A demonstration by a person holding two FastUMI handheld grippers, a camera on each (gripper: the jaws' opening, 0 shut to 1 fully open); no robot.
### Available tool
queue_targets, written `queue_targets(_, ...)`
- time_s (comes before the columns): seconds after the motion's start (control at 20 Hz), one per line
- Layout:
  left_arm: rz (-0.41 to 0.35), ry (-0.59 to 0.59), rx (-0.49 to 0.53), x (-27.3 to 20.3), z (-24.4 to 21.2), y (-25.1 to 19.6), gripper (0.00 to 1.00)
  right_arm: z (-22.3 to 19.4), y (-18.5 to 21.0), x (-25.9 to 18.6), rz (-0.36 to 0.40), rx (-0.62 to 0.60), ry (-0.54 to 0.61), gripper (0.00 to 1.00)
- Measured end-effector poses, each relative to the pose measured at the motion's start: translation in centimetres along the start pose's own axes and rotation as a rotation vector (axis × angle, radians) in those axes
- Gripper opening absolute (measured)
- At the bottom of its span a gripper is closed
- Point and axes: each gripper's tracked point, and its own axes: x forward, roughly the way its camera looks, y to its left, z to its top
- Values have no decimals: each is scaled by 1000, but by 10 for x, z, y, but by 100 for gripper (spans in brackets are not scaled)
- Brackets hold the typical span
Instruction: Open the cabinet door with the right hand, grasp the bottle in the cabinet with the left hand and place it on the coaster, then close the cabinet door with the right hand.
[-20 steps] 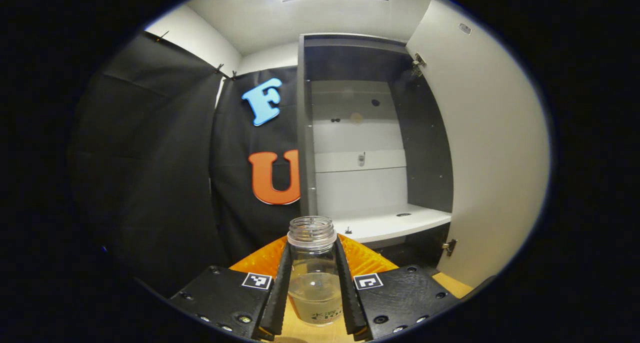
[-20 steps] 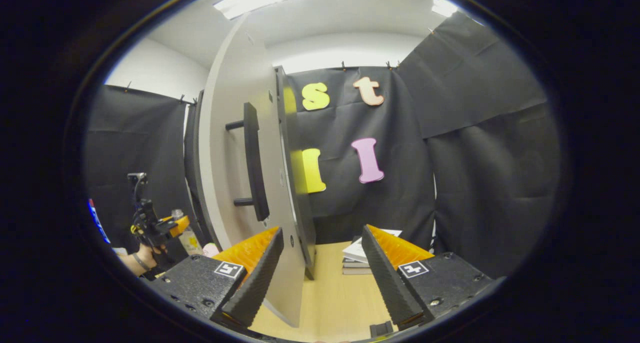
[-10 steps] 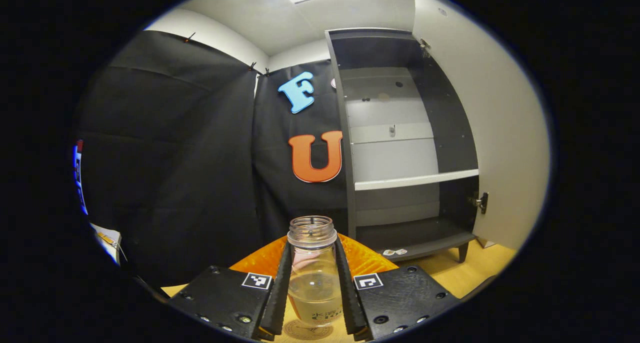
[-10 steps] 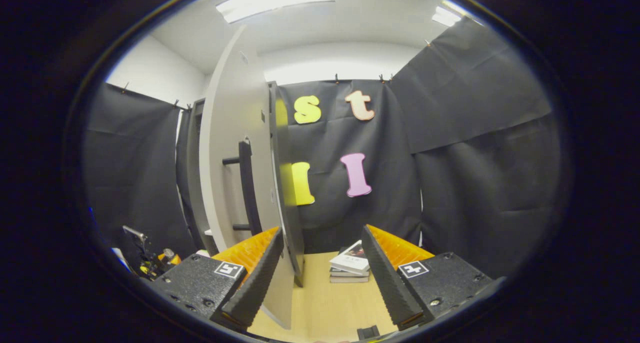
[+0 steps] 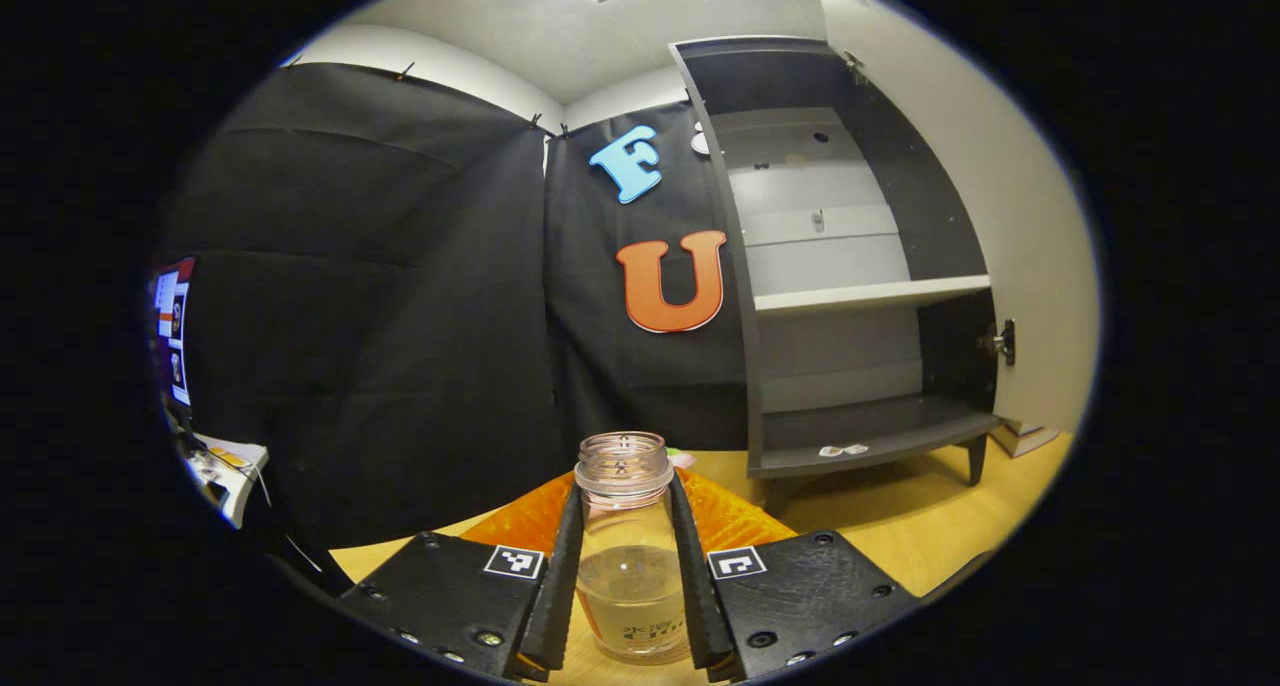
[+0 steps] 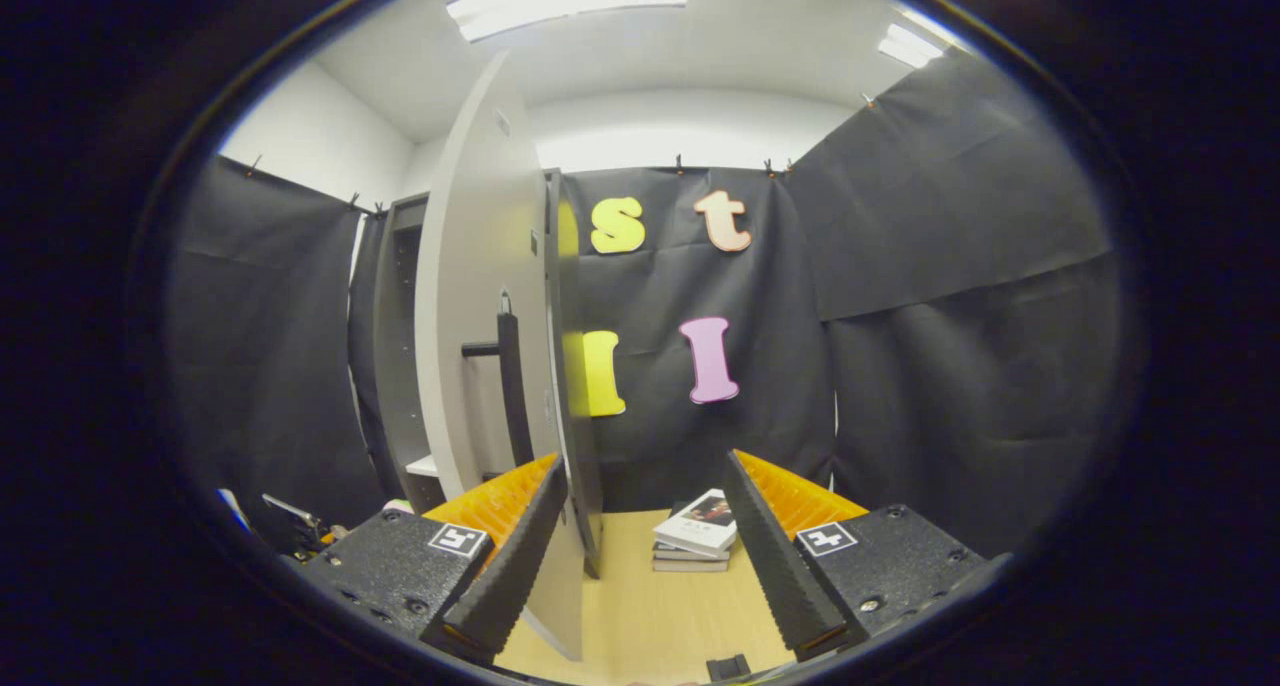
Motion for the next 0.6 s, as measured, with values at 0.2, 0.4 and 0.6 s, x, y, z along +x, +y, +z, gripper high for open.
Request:
queue_targets(0.2,2,35,-55,2,-20,2,45,-6,17,6,31,-17,44,98)
queue_targets(0.4,9,30,-84,1,-25,4,45,-9,24,9,45,-26,64,97)
queue_targets(0.6,-20,11,-91,1,-23,0,45,-10,29,11,54,-28,74,97)
